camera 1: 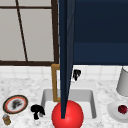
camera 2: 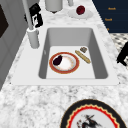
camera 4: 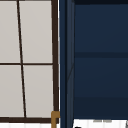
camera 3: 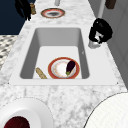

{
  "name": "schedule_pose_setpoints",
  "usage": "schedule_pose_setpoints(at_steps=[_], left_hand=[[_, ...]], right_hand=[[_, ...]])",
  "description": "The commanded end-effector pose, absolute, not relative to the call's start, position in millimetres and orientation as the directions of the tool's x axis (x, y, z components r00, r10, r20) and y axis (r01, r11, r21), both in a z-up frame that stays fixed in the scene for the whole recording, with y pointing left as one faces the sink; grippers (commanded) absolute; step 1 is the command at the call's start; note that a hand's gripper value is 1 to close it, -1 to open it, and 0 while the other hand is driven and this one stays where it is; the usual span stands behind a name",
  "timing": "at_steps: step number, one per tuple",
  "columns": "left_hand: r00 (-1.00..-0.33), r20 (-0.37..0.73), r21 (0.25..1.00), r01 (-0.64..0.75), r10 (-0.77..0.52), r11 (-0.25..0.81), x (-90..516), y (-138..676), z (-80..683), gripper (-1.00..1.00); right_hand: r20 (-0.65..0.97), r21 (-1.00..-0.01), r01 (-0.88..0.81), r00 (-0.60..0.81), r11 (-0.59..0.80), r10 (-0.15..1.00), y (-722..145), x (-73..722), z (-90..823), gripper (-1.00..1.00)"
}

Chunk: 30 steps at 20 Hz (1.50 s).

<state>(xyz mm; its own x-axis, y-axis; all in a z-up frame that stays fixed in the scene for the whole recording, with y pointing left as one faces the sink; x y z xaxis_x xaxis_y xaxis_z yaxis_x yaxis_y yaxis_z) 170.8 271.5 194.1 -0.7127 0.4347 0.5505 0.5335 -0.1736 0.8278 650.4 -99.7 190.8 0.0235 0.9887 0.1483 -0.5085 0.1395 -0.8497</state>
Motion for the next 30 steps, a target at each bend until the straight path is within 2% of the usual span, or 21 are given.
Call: schedule_pose_setpoints(at_steps=[1,6,9,10,20,30], left_hand=[[-0.713,0.551,0.828,0.534,0.435,-0.174,171,272,194,0.00],[-0.713,0.551,0.828,0.534,0.435,-0.174,171,272,194,0.00],[-0.713,0.551,0.828,0.534,0.435,-0.174,171,272,194,0.00],[-0.713,0.551,0.828,0.534,0.435,-0.174,171,272,194,0.00],[-0.713,0.551,0.828,0.534,0.435,-0.174,171,272,194,0.00],[-0.713,0.551,0.828,0.534,0.435,-0.174,171,272,194,0.00]], right_hand=[[0.214,-0.838,-0.506,0.039,0.204,0.976,-110,645,166,1.00],[0.239,-0.836,-0.502,0.035,0.223,0.971,-113,646,165,1.00],[0.186,-0.833,-0.526,0.024,0.170,0.982,-105,650,175,1.00],[0.190,-0.833,-0.524,0.026,0.175,0.981,-105,650,179,-1.00],[0.128,-0.906,-0.406,0.014,0.122,0.992,-105,626,217,-1.00],[0.148,-0.936,-0.322,0.015,0.145,0.989,-106,591,251,-1.00]])
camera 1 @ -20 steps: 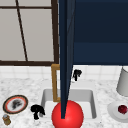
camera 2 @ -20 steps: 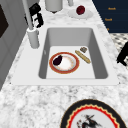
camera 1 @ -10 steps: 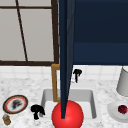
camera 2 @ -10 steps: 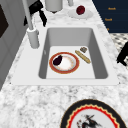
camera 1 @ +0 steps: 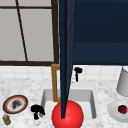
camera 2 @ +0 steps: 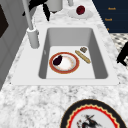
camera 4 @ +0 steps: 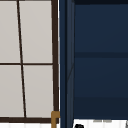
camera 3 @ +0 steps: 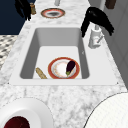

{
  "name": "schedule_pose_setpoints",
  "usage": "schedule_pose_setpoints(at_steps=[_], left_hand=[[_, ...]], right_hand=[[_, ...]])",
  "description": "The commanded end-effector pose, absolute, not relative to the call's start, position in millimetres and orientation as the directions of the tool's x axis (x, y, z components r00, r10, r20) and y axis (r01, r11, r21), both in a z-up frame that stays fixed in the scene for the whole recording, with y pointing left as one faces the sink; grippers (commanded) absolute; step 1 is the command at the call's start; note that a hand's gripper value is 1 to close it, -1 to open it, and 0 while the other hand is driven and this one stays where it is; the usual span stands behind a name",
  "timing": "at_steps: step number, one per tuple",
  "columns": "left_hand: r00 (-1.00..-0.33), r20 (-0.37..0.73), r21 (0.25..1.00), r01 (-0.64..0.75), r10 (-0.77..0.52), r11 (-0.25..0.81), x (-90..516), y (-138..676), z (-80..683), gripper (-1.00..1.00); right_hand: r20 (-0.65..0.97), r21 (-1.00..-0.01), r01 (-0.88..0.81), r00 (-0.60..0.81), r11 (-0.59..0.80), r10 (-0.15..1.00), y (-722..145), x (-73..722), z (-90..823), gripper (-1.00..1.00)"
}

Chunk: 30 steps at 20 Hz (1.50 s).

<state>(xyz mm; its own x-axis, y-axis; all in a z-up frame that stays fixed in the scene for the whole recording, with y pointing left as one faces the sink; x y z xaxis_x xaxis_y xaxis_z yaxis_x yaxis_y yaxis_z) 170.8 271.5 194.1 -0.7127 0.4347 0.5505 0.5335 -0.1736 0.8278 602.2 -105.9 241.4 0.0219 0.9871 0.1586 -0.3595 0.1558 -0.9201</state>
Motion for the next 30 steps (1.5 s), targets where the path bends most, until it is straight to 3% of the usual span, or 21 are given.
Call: schedule_pose_setpoints(at_steps=[1,18,30], left_hand=[[-0.713,0.551,0.828,0.534,0.435,-0.174,171,272,194,0.00],[-0.713,0.551,0.828,0.534,0.435,-0.174,171,272,194,0.00],[-0.713,0.551,0.828,0.534,0.435,-0.174,171,272,194,0.00]], right_hand=[[0.148,-0.938,-0.314,0.015,0.145,0.989,-106,588,255,-1.00],[0.141,-0.962,-0.233,0.029,0.144,0.990,-114,520,312,-1.00],[0.110,-0.993,-0.034,0.041,0.112,0.993,-92,441,294,-1.00]])
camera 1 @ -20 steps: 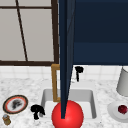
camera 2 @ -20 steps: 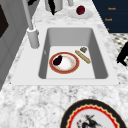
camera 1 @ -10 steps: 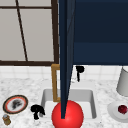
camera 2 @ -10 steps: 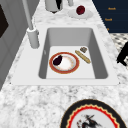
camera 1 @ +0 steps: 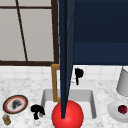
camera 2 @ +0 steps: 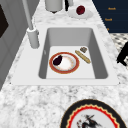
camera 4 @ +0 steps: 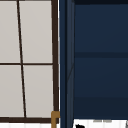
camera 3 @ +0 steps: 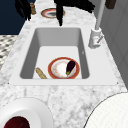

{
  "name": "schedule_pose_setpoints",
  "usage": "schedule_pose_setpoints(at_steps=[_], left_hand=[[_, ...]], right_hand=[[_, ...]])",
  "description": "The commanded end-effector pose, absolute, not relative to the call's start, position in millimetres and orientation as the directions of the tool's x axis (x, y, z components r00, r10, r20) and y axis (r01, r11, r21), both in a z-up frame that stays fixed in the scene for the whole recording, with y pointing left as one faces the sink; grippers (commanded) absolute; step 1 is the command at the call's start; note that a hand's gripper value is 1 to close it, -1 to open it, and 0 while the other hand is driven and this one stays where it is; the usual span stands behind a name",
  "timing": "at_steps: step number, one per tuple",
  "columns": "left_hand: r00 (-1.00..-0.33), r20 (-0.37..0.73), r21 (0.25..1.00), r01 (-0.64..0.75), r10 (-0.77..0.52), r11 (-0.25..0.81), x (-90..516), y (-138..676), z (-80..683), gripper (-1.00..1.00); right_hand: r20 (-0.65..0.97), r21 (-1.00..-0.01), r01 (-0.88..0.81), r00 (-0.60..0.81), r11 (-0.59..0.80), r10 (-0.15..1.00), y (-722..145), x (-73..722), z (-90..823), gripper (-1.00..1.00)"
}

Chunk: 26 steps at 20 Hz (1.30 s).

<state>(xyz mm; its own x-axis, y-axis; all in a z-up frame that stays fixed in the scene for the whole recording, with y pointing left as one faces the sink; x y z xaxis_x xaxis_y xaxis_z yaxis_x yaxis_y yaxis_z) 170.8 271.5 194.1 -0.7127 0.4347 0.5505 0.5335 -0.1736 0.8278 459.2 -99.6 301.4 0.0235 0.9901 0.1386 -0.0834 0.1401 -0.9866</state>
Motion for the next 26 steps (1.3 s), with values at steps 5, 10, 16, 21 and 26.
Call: schedule_pose_setpoints(at_steps=[5,10,16,21,26], left_hand=[[-0.713,0.551,0.828,0.534,0.435,-0.174,171,272,194,0.00],[-0.713,0.551,0.828,0.534,0.435,-0.174,171,272,194,0.00],[-0.713,0.551,0.828,0.534,0.435,-0.174,171,272,194,0.00],[-0.713,0.551,0.828,0.534,0.435,-0.174,171,272,194,0.00],[-0.713,0.551,0.828,0.534,0.435,-0.174,171,272,194,0.00]], right_hand=[[0.101,-0.994,0.039,0.043,0.099,0.994,-79,409,280,-1.00],[0.105,-0.992,0.075,0.046,0.102,0.993,-67,370,269,-1.00],[0.118,-0.990,0.094,0.106,0.109,0.987,-46,332,250,-1.00],[0.113,-0.990,0.099,0.159,0.098,0.981,-31,301,231,-1.00],[0.110,-0.993,0.073,0.253,0.094,0.961,-11,291,200,-1.00]])
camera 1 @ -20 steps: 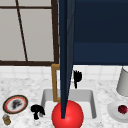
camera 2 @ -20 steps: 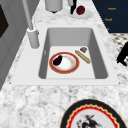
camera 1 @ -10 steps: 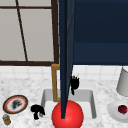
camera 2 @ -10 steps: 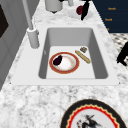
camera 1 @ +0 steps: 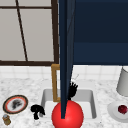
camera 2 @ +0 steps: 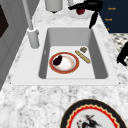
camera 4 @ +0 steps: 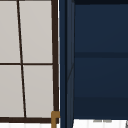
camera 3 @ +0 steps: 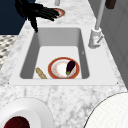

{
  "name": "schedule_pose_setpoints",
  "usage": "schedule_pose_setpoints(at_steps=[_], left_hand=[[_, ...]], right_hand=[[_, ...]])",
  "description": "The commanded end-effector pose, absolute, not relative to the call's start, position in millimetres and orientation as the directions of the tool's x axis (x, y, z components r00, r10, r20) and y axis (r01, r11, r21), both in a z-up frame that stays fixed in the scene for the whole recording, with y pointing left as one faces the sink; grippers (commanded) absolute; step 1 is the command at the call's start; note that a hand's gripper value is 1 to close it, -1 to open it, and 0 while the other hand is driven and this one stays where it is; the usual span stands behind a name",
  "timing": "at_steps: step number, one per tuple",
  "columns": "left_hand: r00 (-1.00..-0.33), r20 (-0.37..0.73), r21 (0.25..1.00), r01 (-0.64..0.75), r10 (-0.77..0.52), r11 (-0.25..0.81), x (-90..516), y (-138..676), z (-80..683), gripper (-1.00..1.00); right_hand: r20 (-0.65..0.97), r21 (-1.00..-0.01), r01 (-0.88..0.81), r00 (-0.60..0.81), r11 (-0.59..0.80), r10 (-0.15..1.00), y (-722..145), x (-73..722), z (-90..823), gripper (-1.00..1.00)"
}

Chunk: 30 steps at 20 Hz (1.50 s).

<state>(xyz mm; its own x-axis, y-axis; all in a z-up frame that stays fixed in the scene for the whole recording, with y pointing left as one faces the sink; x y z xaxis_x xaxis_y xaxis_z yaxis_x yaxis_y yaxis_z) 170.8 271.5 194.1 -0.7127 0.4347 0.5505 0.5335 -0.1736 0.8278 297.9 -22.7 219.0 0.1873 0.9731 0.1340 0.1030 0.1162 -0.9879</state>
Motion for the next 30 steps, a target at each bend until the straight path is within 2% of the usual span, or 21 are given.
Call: schedule_pose_setpoints(at_steps=[1,11,13,17,26,30], left_hand=[[-0.713,0.551,0.828,0.534,0.435,-0.174,171,272,194,0.00],[-0.713,0.551,0.828,0.534,0.435,-0.174,171,272,194,0.00],[-0.713,0.551,0.828,0.534,0.435,-0.174,171,272,194,0.00],[-0.713,0.551,0.828,0.534,0.435,-0.174,171,272,194,0.00],[-0.713,0.551,0.828,0.534,0.435,-0.174,171,272,194,0.00],[-0.713,0.551,0.828,0.534,0.435,-0.174,171,272,194,0.00]], right_hand=[[0.108,-0.994,0.063,0.266,0.094,0.958,-6,291,194,-1.00],[0.062,-0.998,-0.005,0.312,0.067,0.948,60,292,153,-1.00],[0.047,-0.997,-0.037,0.314,0.062,0.948,69,281,159,-1.00],[0.059,-0.998,0.028,0.326,0.053,0.944,72,266,181,-1.00],[0.122,-0.991,-0.009,0.370,0.135,0.921,88,235,238,-1.00],[0.096,-0.993,-0.029,0.364,0.114,0.926,103,215,263,-1.00]])
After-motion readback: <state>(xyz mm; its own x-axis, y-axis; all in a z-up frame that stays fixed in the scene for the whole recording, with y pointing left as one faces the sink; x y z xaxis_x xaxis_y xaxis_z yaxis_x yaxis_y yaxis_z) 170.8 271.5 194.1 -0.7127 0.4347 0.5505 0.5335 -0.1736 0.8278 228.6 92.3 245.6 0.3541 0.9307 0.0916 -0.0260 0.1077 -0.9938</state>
